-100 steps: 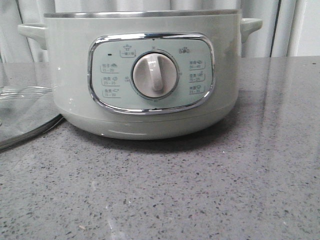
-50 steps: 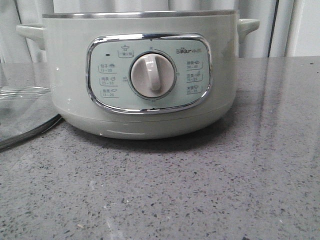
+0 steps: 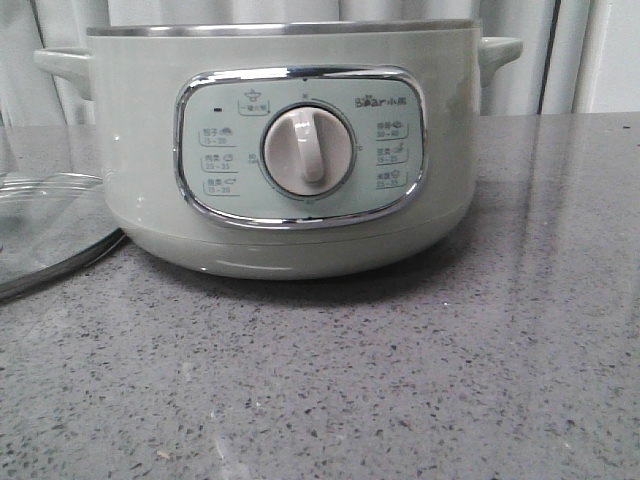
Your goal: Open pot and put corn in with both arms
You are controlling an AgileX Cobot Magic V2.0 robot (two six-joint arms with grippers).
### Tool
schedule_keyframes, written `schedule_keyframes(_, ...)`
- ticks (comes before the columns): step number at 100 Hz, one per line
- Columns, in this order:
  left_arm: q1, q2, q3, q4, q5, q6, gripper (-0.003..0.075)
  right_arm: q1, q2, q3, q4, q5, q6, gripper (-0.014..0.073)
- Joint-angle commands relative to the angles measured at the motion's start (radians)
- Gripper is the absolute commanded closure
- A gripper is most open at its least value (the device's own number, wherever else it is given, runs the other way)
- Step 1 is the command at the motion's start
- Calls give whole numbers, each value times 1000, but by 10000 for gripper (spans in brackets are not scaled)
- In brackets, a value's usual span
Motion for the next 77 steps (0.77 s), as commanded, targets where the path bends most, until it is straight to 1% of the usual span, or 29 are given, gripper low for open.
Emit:
schedule_keyframes(1,2,-31,19,-4,-70,-3,741,-7,-24,17,113,4,-142,657)
schedule_keyframes(26,2,-31,19,-4,-70,-3,741,-7,-24,17,83,225,-142,657)
schedule_keyframes(77,2,-31,19,-4,-70,-3,741,-7,-24,17,81,221,-142,657)
